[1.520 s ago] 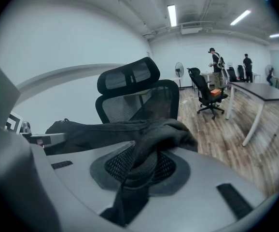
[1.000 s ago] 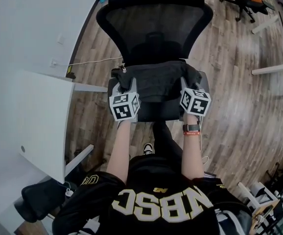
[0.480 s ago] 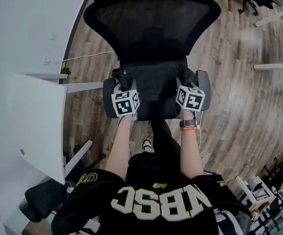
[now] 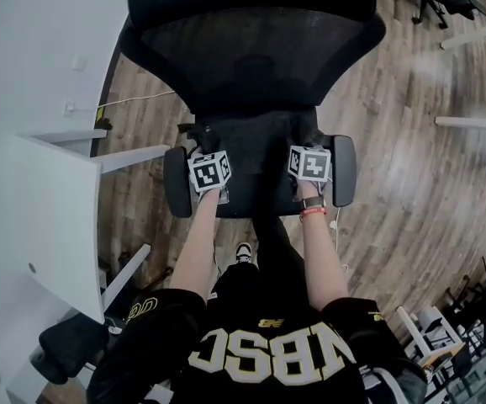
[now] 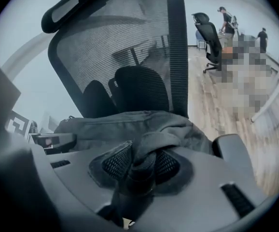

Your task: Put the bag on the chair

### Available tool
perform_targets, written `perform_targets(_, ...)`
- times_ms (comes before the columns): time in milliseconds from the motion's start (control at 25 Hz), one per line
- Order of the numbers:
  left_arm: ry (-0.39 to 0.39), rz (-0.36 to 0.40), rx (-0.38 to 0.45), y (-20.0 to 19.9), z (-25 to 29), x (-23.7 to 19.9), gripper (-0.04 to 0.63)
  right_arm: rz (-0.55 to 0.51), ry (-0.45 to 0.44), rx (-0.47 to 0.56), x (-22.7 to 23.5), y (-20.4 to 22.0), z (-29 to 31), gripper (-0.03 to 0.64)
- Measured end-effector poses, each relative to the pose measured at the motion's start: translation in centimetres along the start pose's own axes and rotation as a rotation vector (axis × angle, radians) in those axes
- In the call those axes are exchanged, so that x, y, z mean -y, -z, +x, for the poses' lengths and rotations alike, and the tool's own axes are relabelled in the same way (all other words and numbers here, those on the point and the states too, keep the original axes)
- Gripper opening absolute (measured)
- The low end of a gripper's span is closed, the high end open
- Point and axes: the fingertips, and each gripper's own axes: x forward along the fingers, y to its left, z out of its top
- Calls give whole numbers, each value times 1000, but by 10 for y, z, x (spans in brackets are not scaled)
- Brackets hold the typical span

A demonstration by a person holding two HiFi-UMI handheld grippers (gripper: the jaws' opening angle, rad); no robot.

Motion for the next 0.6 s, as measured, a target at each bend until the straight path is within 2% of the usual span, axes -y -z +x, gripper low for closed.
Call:
perform_targets(320, -26, -28, -77, 20, 59, -10, 170, -28, 19, -57, 26, 2, 66, 120)
perform_targets(480, -20, -15, -59, 18, 83, -11, 203, -18, 34, -33, 39, -4, 88, 125)
perform_targets(520, -18, -21, -53, 15, 86, -12, 213, -17, 26, -29, 40, -5, 91, 143)
perform_targets(600, -13, -45, -48, 11, 92, -15, 273, -20, 12, -28, 43, -6, 96, 201)
